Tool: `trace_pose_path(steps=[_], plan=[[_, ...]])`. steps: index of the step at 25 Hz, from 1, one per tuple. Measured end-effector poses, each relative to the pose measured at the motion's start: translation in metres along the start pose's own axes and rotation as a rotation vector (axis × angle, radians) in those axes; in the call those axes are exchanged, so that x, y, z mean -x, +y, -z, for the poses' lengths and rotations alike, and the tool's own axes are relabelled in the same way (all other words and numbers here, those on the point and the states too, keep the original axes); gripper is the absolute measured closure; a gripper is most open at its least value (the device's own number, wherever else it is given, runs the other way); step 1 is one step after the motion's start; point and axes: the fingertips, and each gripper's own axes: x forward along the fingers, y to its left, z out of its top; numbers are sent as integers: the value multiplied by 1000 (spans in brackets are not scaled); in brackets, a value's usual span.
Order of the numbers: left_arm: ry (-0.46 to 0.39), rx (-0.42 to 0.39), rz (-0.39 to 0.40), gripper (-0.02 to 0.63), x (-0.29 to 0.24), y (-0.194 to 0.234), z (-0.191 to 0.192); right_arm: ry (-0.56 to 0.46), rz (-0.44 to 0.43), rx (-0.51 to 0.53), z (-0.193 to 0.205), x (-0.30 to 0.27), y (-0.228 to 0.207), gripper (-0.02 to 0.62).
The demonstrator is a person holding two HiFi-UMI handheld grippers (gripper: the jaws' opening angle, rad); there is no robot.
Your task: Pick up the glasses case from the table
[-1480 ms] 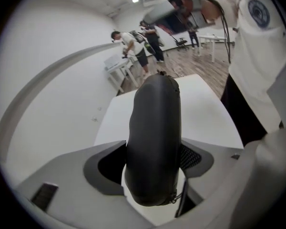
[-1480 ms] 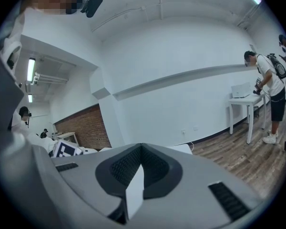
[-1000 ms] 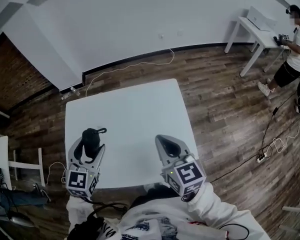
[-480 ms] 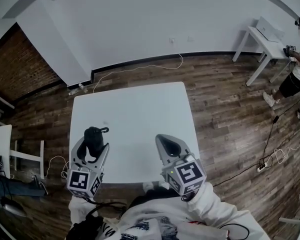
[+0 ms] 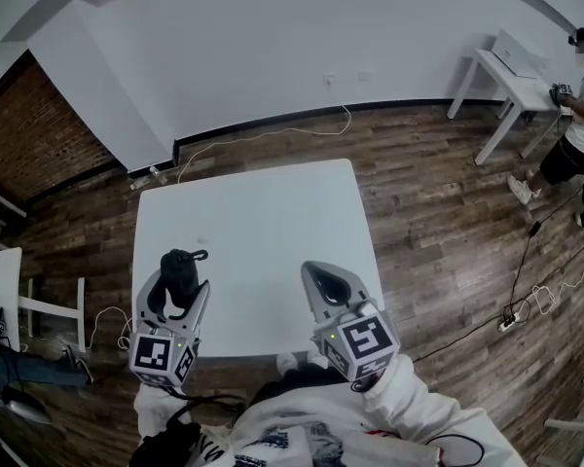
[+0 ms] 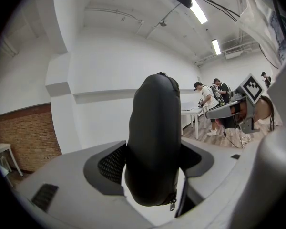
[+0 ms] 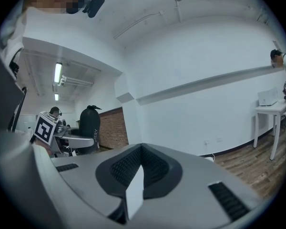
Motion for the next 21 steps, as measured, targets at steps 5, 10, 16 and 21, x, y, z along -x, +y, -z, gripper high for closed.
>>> trace_pose_path(steps=[5, 10, 16, 21], plan=[[-7, 1, 0, 264, 2, 1, 1, 1, 0, 0, 0, 0, 3, 595], [0, 0, 2, 264, 3, -1, 3, -2, -1, 0, 0, 1, 3, 595], [4, -6, 0, 264, 7, -1, 6, 0, -3, 1, 1, 1, 6, 595], [-9, -7, -3, 264, 6, 5, 2, 3, -6, 7, -2, -4, 8, 595]])
